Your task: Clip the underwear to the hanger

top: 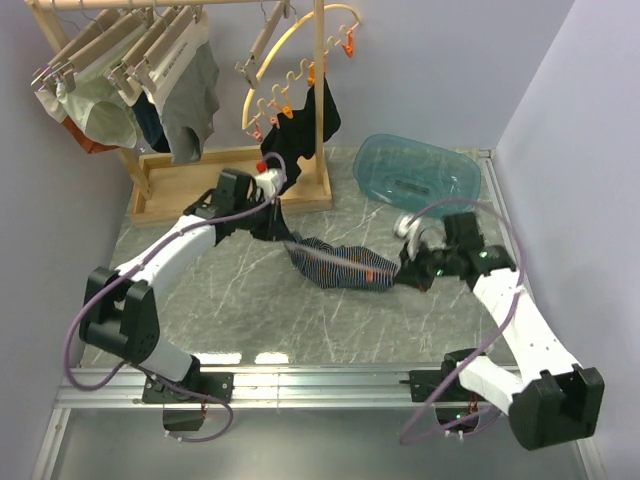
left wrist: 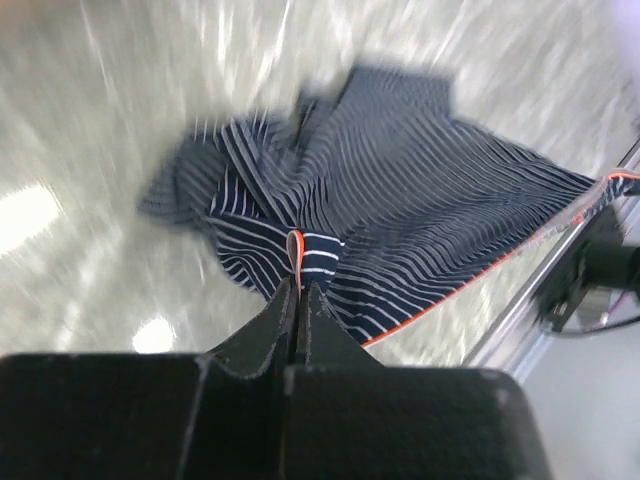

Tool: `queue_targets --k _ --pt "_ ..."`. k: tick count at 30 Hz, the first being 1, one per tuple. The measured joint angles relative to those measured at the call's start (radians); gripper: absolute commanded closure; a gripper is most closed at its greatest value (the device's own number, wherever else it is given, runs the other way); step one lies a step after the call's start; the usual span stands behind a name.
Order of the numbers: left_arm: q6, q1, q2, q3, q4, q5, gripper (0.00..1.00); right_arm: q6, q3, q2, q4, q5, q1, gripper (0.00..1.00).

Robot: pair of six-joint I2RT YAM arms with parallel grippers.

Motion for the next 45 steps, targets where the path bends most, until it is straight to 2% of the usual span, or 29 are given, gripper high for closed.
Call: queue_targets --k 3,7,11,12,13,14,15,17,19,20,24,28,31,33,35,39,45 --pt "0.004 -0.002 0.056 -0.062 -0.03 0.01 1.0 -0.116 -0.119 -0.05 -0.008 0.094 0.142 1.0" --pt "0.008 -0.011 0.136 -0.128 -0.076 0.013 1.0 -0.188 -0.208 -0.124 -0.007 0.186 0.373 1.0" --pt "0.033 -0.024 0.14 -0.144 -0.126 0.012 0.98 -0.224 -0.239 -0.157 0.009 0.262 0.497 1.0" --pt "0.041 -0.025 0.14 -0.144 -0.13 0.012 0.94 -0.227 -0.246 -0.156 0.014 0.275 0.508 1.0" --pt "0.054 -0.026 0.14 -0.144 -0.135 0.012 0.85 -0.23 -0.257 -0.154 0.023 0.287 0.518 1.0" --pt "0.068 -0.025 0.14 -0.145 -0.14 0.017 0.75 -0.23 -0.265 -0.154 0.029 0.299 0.526 1.0" --pt "0.092 -0.025 0.14 -0.145 -0.148 0.03 0.61 -0.231 -0.276 -0.154 0.038 0.312 0.535 1.0" --pt "0.158 -0.025 0.134 -0.145 -0.172 0.073 0.51 -0.238 -0.293 -0.153 0.04 0.342 0.546 1.0" --pt "0.252 -0.024 0.108 -0.146 -0.195 0.109 0.34 -0.25 -0.313 -0.155 0.044 0.371 0.55 1.0" --pt "0.307 -0.024 0.084 -0.146 -0.208 0.124 0.21 -0.259 -0.326 -0.158 0.047 0.386 0.551 1.0" --pt "0.599 -0.024 -0.055 -0.146 -0.264 0.171 0.2 -0.291 -0.361 -0.188 0.037 0.426 0.555 1.0" --pt "0.913 -0.032 -0.163 -0.169 -0.292 0.182 0.23 -0.306 -0.362 -0.196 0.039 0.444 0.557 1.0" --pt "1.184 -0.061 -0.22 -0.249 -0.294 0.169 0.3 -0.317 -0.369 -0.195 0.045 0.46 0.558 1.0" --pt "1.384 -0.08 -0.248 -0.33 -0.287 0.152 0.43 -0.32 -0.375 -0.195 0.046 0.468 0.558 1.0" --pt "1.546 -0.089 -0.286 -0.433 -0.252 0.134 0.48 -0.321 -0.382 -0.195 0.049 0.474 0.558 1.0" --pt "1.778 -0.089 -0.341 -0.599 -0.14 0.116 0.46 -0.319 -0.388 -0.196 0.05 0.484 0.558 1.0" --pt "1.987 -0.089 -0.359 -0.716 0.082 0.134 0.41 -0.316 -0.388 -0.202 0.052 0.485 0.558 1.0"
